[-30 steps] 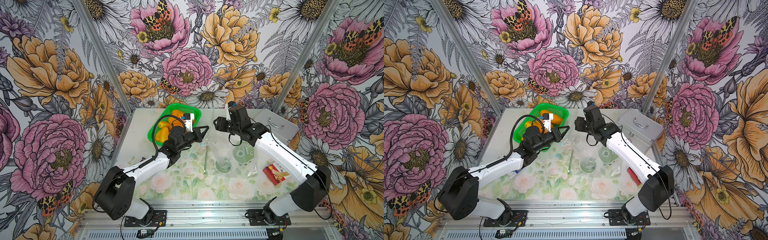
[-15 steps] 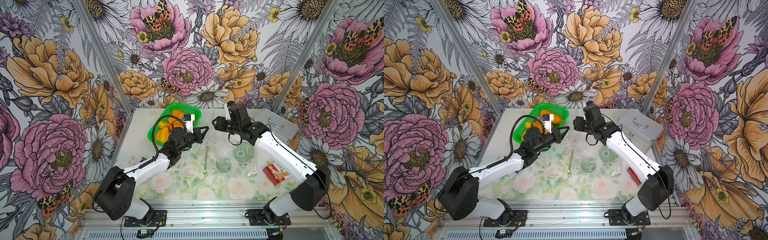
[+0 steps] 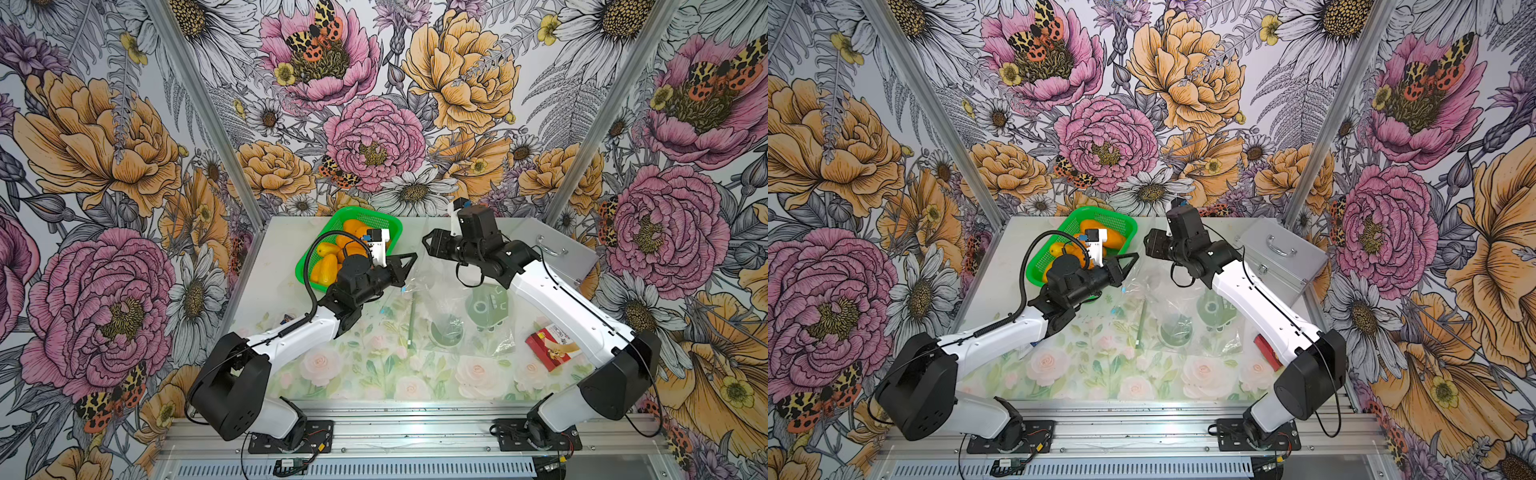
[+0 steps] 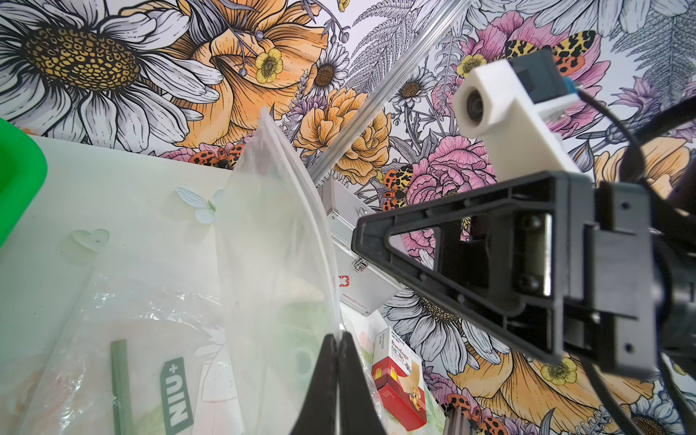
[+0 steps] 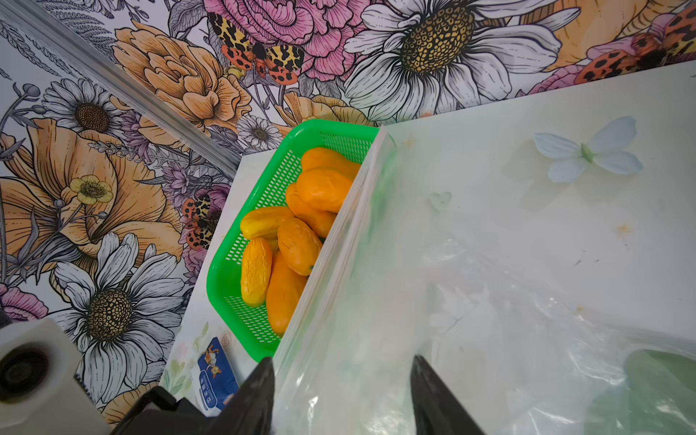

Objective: Place the mango in a zip-top bag and seal the zipper
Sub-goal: Open the zipper of the food storage bag.

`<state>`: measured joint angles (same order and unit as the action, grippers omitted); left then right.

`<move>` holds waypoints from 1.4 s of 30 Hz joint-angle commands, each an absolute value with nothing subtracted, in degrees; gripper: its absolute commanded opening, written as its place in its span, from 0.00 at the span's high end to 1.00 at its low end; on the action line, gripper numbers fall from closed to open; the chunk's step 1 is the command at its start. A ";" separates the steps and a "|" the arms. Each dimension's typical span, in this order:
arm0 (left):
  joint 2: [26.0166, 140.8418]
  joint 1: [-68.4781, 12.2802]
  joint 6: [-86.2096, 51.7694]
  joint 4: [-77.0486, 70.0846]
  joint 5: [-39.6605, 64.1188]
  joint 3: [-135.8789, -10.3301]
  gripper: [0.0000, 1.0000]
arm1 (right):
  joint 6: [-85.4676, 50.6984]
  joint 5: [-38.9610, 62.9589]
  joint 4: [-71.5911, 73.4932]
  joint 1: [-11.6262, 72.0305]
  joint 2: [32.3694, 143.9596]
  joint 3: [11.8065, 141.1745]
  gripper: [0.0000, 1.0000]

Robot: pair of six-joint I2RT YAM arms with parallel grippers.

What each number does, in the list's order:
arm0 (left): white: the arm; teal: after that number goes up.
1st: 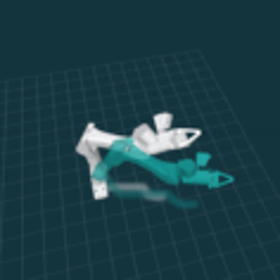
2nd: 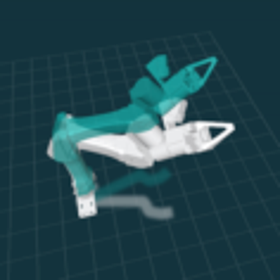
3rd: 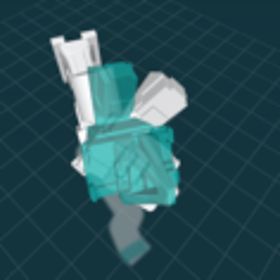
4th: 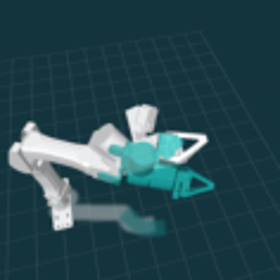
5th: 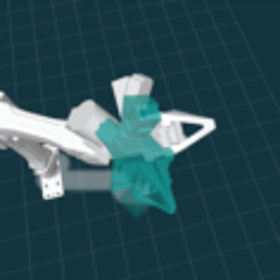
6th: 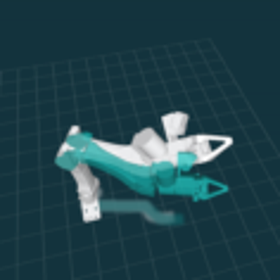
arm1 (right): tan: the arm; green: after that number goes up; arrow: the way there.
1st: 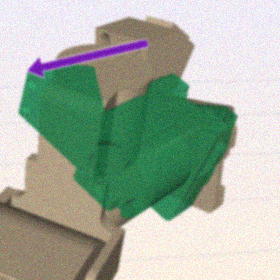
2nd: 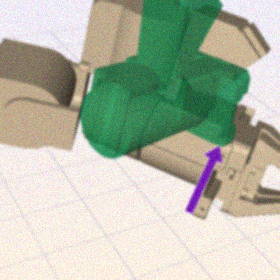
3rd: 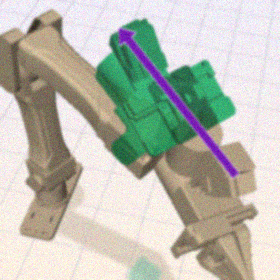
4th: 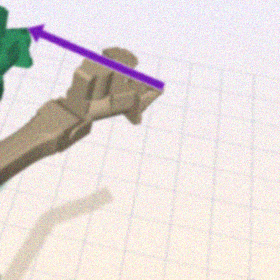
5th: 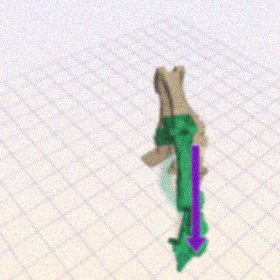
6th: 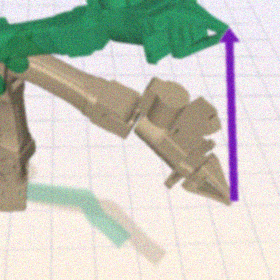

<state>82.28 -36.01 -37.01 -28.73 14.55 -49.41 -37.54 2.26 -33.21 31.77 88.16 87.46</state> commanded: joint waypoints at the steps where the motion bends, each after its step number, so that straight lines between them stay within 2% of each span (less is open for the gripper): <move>1: 80.86 -36.51 -35.71 -30.03 13.69 -48.62 1.00 | -37.57 2.22 -32.87 31.47 89.59 89.01 0.42; 24: 80.62 -37.61 -33.05 -30.34 14.08 -48.18 1.00 | -36.78 2.40 -32.96 31.12 96.23 92.30 0.46; 27: 80.26 -37.54 -33.07 -30.41 12.94 -47.71 1.00 | -36.58 3.06 -32.96 31.03 96.83 92.31 0.59; 32: 79.89 -37.44 -33.63 -30.25 10.16 -46.73 1.00 | -35.71 3.36 -32.90 30.98 96.23 91.80 0.97; 33: 79.88 -37.36 -34.04 -30.19 9.44 -46.59 1.00 | -35.45 3.27 -32.87 30.96 95.95 91.72 1.00; 35: 80.06 -36.90 -35.09 -30.15 8.67 -46.57 0.81 | -34.44 3.09 -32.88 30.94 95.19 91.50 1.00; 37: 80.37 -36.40 -35.93 -30.06 8.95 -47.06 0.66 | -33.07 2.97 -32.92 31.02 94.35 91.25 1.00; 40: 81.01 -35.86 -36.40 -30.01 10.32 -48.89 0.50 | -30.85 2.82 -32.78 31.18 92.93 90.81 1.00; 42: 81.70 -35.80 -36.34 -29.82 11.54 -50.27 0.43 | -29.32 2.51 -32.78 31.30 91.81 90.42 1.00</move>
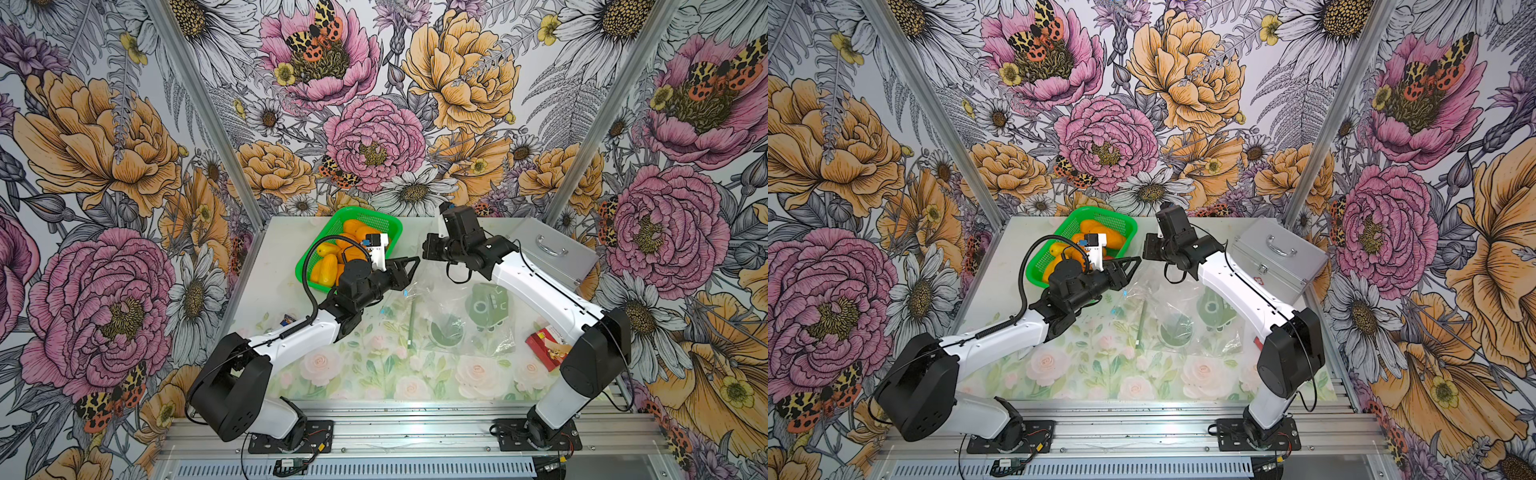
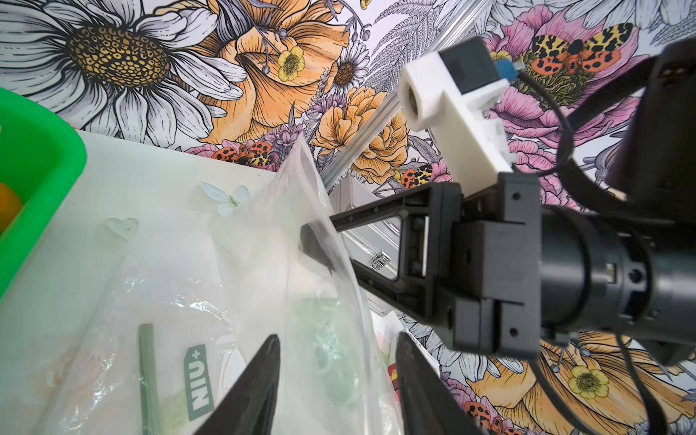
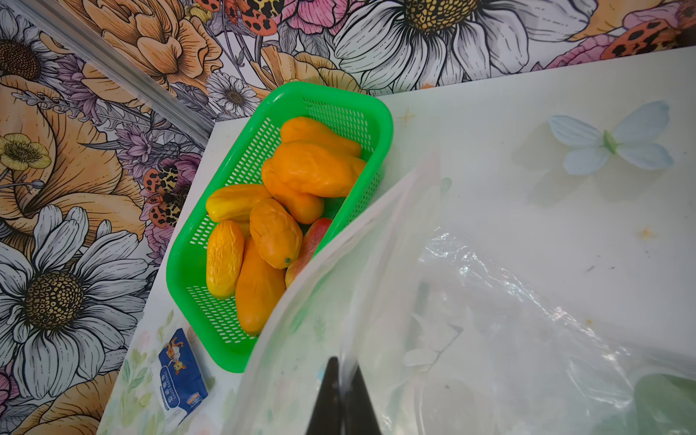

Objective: Place the mango in a zip-top bag and seal the zipper
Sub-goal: Open the zipper of the food storage bag.

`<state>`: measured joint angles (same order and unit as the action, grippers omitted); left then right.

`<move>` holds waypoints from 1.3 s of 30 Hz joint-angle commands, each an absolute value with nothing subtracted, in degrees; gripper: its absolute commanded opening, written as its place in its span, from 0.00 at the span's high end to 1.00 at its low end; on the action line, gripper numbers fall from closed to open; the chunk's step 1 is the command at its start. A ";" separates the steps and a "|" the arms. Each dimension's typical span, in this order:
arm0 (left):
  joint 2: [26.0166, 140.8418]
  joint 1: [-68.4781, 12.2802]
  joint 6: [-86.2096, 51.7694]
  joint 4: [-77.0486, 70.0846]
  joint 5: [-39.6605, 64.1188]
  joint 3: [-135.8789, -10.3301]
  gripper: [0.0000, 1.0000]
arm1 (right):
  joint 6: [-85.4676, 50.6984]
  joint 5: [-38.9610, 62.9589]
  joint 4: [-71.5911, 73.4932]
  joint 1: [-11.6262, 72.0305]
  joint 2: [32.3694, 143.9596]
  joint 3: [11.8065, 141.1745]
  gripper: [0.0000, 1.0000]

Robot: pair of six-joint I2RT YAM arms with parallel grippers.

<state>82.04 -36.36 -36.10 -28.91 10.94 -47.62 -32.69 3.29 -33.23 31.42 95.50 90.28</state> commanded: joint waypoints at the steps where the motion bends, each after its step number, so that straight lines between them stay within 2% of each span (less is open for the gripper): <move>1: 82.18 -35.77 -36.38 -29.72 12.15 -51.05 0.41 | -28.72 2.13 -32.78 31.43 91.28 90.22 1.00; 12: 87.07 -35.86 -36.25 -26.92 15.19 -56.78 0.43 | -23.61 -1.10 -32.96 32.54 86.60 88.52 1.00; 17: 87.71 -36.37 -36.12 -26.81 16.44 -58.68 0.38 | -21.10 -1.90 -33.05 32.52 86.18 88.47 1.00; 22: 89.42 -36.55 -36.68 -26.54 17.06 -60.39 0.39 | -17.59 -4.17 -35.86 32.55 85.91 91.16 1.00; 24: 90.74 -36.90 -37.00 -26.54 17.57 -61.42 0.45 | -15.59 -5.89 -38.23 32.62 85.98 93.16 1.00; 30: 94.88 -37.45 -37.18 -25.91 15.27 -65.46 0.81 | -10.41 -13.41 -45.14 32.79 84.24 97.51 1.00; 31: 95.45 -37.35 -37.18 -25.63 14.64 -66.25 0.84 | -9.34 -14.45 -46.27 32.79 83.87 98.26 1.00; 39: 96.54 -35.34 -36.74 -23.77 6.28 -68.66 0.94 | -2.37 -23.62 -54.29 32.79 84.56 105.26 1.00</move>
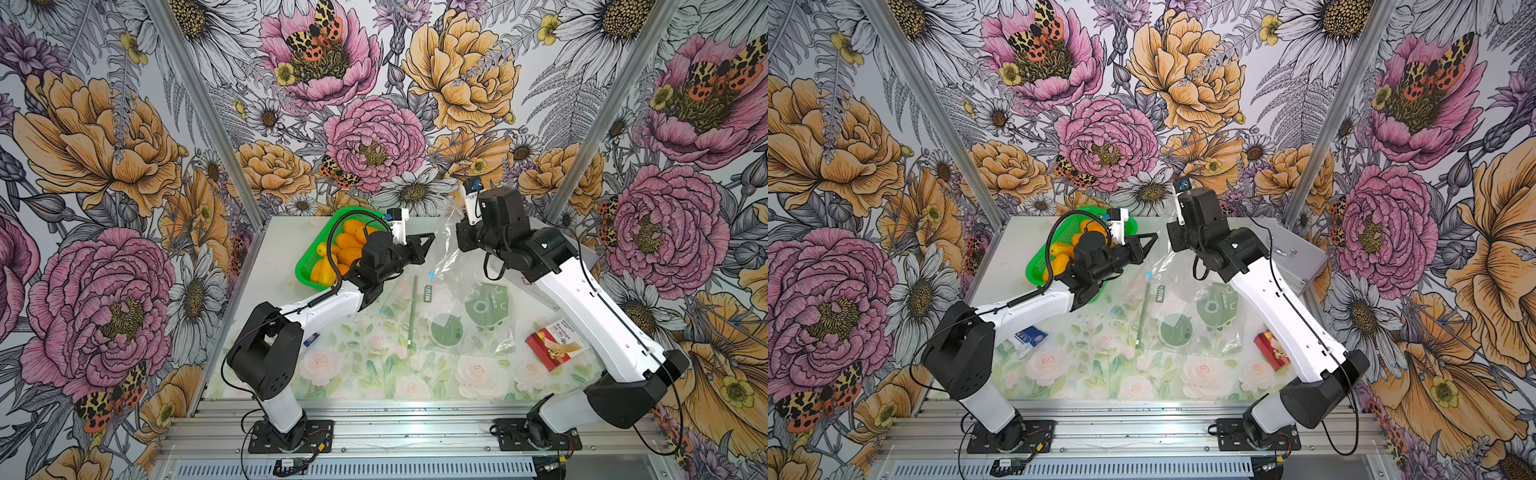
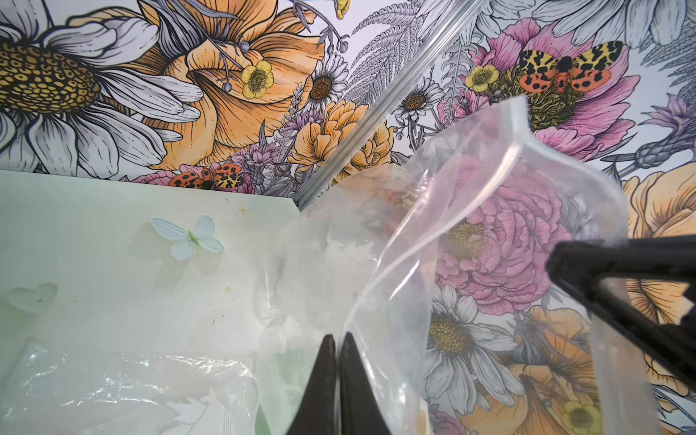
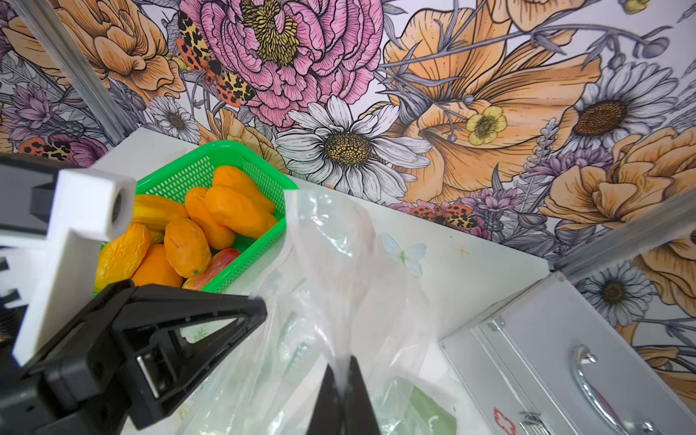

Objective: Place the mango in a zip-top bag and seal the zipper
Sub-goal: Open the zipper of the food storage bag.

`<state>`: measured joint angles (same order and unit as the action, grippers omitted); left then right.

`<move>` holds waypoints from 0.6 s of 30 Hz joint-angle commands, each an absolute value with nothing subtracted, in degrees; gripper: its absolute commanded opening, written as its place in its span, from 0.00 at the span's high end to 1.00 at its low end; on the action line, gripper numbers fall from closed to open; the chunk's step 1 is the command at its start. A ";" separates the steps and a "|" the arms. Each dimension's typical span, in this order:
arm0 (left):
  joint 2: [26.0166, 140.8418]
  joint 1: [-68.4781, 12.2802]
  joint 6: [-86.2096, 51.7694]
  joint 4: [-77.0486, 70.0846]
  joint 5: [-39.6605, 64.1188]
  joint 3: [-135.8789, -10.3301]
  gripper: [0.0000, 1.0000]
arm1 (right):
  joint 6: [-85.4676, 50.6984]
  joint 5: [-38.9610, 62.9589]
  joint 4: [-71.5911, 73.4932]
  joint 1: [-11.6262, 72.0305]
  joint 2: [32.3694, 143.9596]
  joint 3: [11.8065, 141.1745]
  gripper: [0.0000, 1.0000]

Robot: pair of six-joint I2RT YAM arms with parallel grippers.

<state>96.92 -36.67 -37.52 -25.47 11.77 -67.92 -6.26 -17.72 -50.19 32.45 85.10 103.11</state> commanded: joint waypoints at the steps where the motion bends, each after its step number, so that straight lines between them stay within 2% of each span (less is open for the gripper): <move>1: 96.42 -34.92 -36.60 -23.34 5.36 -68.21 0.95 | -1.73 -24.43 -55.04 32.78 85.17 105.77 1.00; 9: 97.44 -32.57 -30.61 -19.33 -1.22 -63.37 0.95 | -1.50 -22.50 -56.46 32.53 94.89 106.03 1.00; 13: 98.70 -31.12 -28.33 -17.86 -0.31 -62.18 0.95 | -3.15 -15.52 -55.74 32.20 100.92 107.04 1.00; 18: 96.50 -31.06 -26.24 -17.80 -1.38 -61.15 0.88 | -4.68 -9.56 -53.57 32.22 104.95 108.84 1.00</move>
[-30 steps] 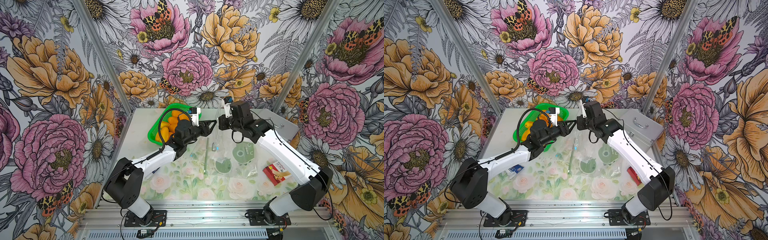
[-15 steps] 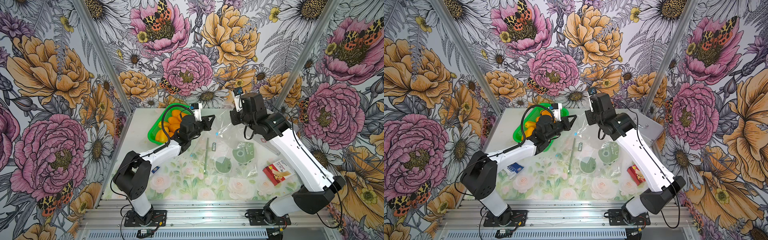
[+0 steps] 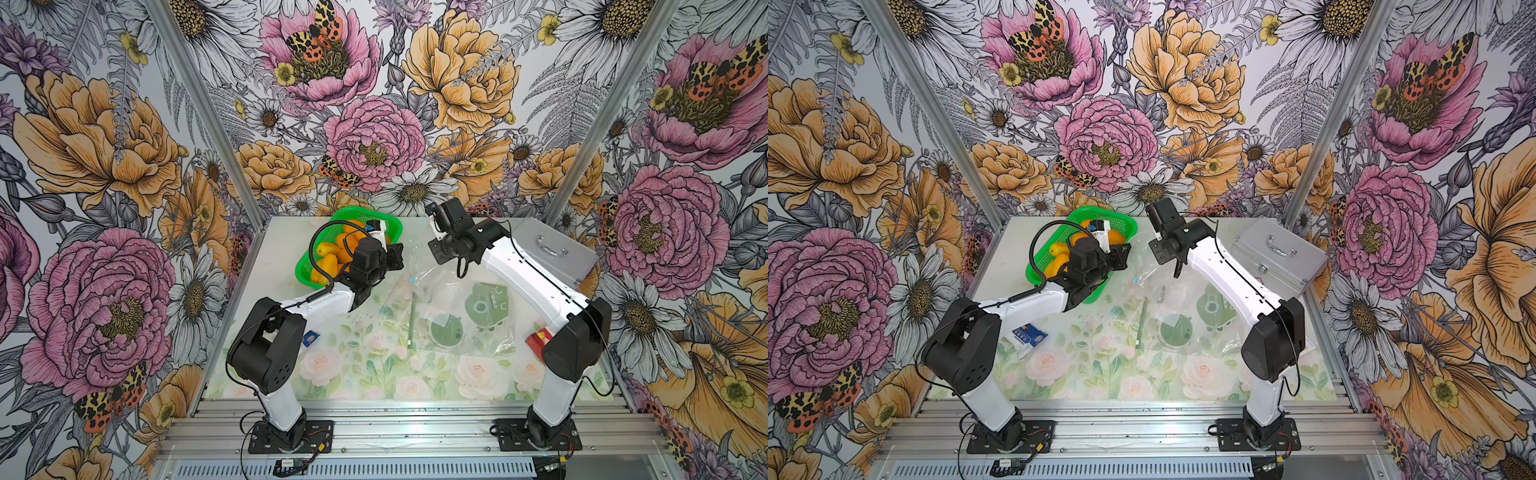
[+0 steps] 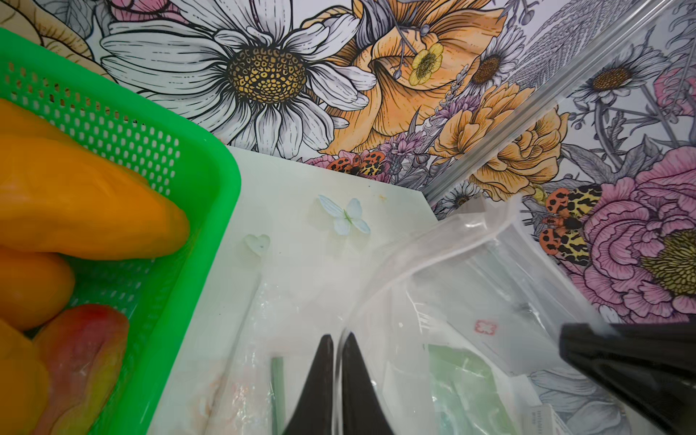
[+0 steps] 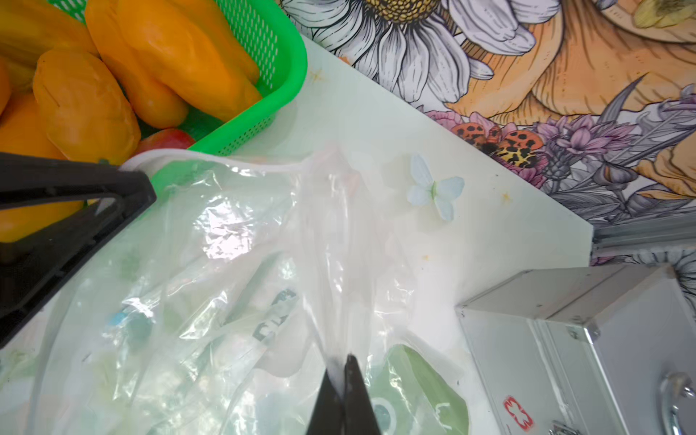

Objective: Place the mango in a zip-top bag and seal the zipper
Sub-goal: Open the zipper of the food storage bag.

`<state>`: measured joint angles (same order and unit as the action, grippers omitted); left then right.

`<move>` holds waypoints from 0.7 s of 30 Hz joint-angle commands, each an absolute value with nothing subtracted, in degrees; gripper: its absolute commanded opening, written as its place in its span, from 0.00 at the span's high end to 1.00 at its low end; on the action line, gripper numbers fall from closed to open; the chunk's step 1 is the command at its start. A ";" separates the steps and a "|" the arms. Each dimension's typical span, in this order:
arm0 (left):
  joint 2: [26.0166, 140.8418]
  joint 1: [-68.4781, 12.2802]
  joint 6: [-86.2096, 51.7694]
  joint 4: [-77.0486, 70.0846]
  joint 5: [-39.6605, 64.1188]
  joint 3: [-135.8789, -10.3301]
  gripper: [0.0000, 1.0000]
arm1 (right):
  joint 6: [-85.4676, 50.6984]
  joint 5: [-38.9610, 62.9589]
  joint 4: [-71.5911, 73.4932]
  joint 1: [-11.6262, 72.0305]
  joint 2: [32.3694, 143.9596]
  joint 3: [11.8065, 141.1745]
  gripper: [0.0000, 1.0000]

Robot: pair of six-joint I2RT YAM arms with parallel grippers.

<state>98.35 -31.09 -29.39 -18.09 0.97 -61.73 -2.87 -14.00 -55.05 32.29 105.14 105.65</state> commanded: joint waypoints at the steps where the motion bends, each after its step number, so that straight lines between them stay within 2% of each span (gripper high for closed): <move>1: 95.97 -30.86 -26.28 -17.75 -1.94 -60.90 0.86 | -4.91 -9.07 -53.26 32.17 105.57 109.21 1.00; 3: 95.09 -30.51 -26.41 -17.45 -2.42 -60.61 0.81 | -5.40 -7.71 -52.47 32.17 106.62 109.84 1.00; 9: 93.30 -30.38 -27.68 -17.47 3.93 -61.07 0.32 | -5.65 -4.96 -51.77 32.17 109.48 113.27 1.00; 12: 92.65 -30.71 -29.12 -17.28 7.39 -60.72 0.15 | -5.76 -4.64 -51.77 32.17 110.12 114.05 1.00; 18: 91.96 -32.43 -32.27 -17.30 9.23 -59.38 0.01 | -5.79 -5.51 -51.77 32.17 110.30 113.43 1.00; 21: 89.72 -33.70 -34.35 -17.26 3.84 -58.03 0.01 | -5.83 -5.88 -51.77 32.17 110.26 112.95 1.00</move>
<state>93.95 -32.49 -31.92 -17.30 6.72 -59.48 -5.08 -5.72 -52.88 32.29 109.58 112.44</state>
